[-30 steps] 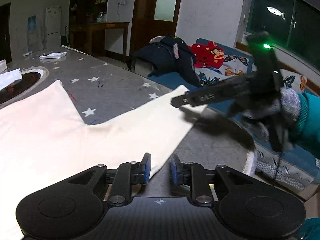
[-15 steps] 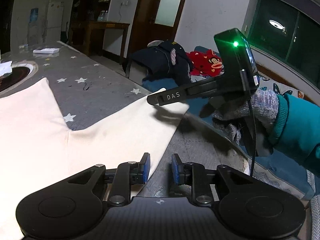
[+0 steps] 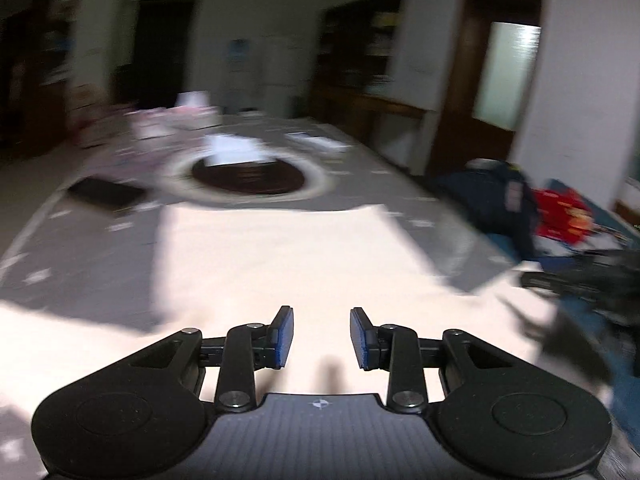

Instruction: Fold clothes

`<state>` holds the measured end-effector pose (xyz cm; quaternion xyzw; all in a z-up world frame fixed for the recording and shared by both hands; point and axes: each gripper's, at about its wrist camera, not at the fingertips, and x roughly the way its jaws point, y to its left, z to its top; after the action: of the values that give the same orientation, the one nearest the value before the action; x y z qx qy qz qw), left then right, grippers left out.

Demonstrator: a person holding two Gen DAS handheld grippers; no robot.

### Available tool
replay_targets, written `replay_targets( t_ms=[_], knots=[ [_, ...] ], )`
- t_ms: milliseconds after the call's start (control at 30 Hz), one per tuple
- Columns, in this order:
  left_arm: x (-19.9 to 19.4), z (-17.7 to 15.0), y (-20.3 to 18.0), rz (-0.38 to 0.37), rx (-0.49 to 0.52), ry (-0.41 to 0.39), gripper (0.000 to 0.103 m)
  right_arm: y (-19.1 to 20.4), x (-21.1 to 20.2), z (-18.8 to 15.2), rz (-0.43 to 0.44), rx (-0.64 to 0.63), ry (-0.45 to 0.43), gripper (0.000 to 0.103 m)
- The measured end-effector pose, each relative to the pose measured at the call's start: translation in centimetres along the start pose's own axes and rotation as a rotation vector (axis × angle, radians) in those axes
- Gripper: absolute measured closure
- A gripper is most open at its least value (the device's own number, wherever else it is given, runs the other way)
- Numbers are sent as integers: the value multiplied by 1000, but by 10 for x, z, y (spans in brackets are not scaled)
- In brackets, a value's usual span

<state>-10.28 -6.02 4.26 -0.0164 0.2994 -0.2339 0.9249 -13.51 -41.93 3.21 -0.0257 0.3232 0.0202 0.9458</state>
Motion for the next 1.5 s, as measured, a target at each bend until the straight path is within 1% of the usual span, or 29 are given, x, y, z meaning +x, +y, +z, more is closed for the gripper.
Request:
replay_targets(
  t_ms=[33, 100, 133, 167, 200, 300, 333, 367, 433, 467, 500, 533, 600, 667, 733, 833, 967, 1100, 1167, 1200, 1267, 1333, 1500],
  knots=[
    [-2, -1, 13, 33, -18, 4, 70, 10, -4, 1, 25, -15, -11, 27],
    [-2, 0, 30, 60, -39, 13, 71, 29, -9, 2, 81, -40, -20, 27],
    [-1, 1, 34, 58, -39, 15, 71, 37, -10, 2, 100, -50, -22, 26],
    [1, 1, 39, 57, -39, 17, 71, 44, -11, 2, 120, -61, -24, 21],
    [3, 2, 42, 54, -38, 19, 71, 52, -11, 1, 139, -72, -26, 19],
    [13, 8, 37, 0, -27, 6, 71, 71, -6, -1, 171, -83, -17, 18],
    [18, 8, 35, -2, -24, 11, 71, 75, -4, -2, 180, -80, -10, 18],
    [24, 8, 38, 14, -31, 23, 71, 79, -2, -5, 191, -79, -1, 18],
    [34, 7, 46, 53, -55, 54, 71, 85, 2, -7, 194, -90, 4, 18],
    [38, 5, 52, 79, -71, 71, 73, 86, 3, -8, 193, -91, 4, 18],
    [38, 4, 56, 80, -85, 72, 76, 87, 4, -8, 192, -92, 4, 18],
    [37, 3, 60, 81, -98, 74, 76, 87, 5, -9, 195, -87, 1, 18],
    [33, 4, 62, 76, -111, 76, 75, 85, 7, -9, 196, -76, 1, 17],
    [29, 8, 60, 64, -115, 62, 72, 83, 10, -10, 195, -63, 4, 16],
    [30, 13, 58, 51, -119, 45, 72, 79, 12, -11, 193, -46, 5, 15],
    [44, 20, 58, 59, -120, 56, 72, 77, 16, -15, 185, -27, 14, 12],
    [57, 19, 72, 79, -164, 77, 72, 76, 21, -22, 172, -22, 24, 5],
    [42, 19, 77, 93, -183, 41, 71, 75, 24, -24, 166, -11, 19, 0],
    [28, 16, 79, 129, -182, 13, 64, 75, 25, -24, 164, -15, 21, 0],
    [21, 15, 81, 148, -183, -2, 63, 76, 25, -25, 162, -18, 21, 0],
    [7, 9, 90, 199, -195, -24, 58, 76, 26, -25, 160, -22, 20, 0],
    [-8, 4, 100, 249, -208, -46, 56, 76, 26, -25, 160, -22, 18, 0],
    [-20, -7, 141, 379, -258, -29, 56, 79, 26, -26, 152, -34, 19, 0]
  ],
)
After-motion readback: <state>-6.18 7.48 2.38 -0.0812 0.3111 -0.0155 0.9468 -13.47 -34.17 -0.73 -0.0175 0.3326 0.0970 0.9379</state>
